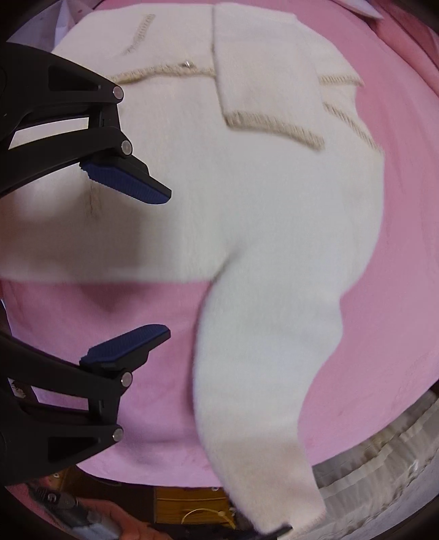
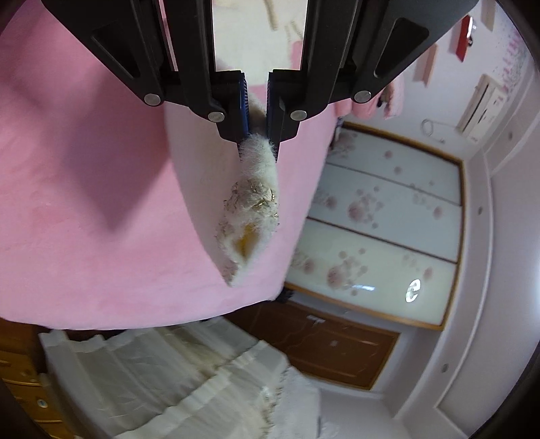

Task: Fold large clothes
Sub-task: 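Lift the held sleeve and fold it across the body, opening the right tool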

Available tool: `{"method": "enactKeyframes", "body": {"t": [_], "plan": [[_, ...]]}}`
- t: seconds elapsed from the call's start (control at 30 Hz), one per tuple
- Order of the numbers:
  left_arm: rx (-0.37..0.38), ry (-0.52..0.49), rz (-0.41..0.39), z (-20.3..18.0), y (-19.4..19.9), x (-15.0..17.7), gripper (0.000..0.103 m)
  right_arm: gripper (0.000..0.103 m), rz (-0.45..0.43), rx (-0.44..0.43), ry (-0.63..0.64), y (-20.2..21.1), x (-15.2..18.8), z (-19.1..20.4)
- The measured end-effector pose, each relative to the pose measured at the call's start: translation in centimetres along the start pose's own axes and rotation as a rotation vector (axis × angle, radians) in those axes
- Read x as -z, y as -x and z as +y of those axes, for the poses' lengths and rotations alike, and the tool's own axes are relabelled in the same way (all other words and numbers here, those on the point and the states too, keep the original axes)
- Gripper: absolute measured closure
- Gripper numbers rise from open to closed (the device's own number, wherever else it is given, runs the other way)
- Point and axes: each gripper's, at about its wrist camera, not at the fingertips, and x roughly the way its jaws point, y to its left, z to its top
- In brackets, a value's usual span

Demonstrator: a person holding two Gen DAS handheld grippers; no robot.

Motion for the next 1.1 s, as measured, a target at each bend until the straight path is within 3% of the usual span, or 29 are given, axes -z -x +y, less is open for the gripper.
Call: {"method": "enactKeyframes", "body": {"t": [0.23,0.47,0.77,1.0,1.1], "plan": [[-0.043,0.072,-0.041,9.8,2.1,1.7,0.031,0.095,0.101,-0.174,0.021,-4.8,4.5,9.5],[-0.051,0.152,-0.078,20.1,4.3,2.3,0.031,0.095,0.233,-0.171,0.185,-11.0,11.1,19.0],[-0.035,0.188,-0.098,31.8,6.0,1.9,0.031,0.095,0.404,-0.024,0.261,-20.1,23.3,24.1],[-0.049,0.224,-0.058,36.8,5.4,2.0,0.031,0.093,0.591,0.194,0.556,-26.5,37.0,22.7],[-0.067,0.216,-0.042,37.7,4.8,2.3,0.031,0.087,0.702,0.297,0.605,-28.7,40.9,20.6]]}}
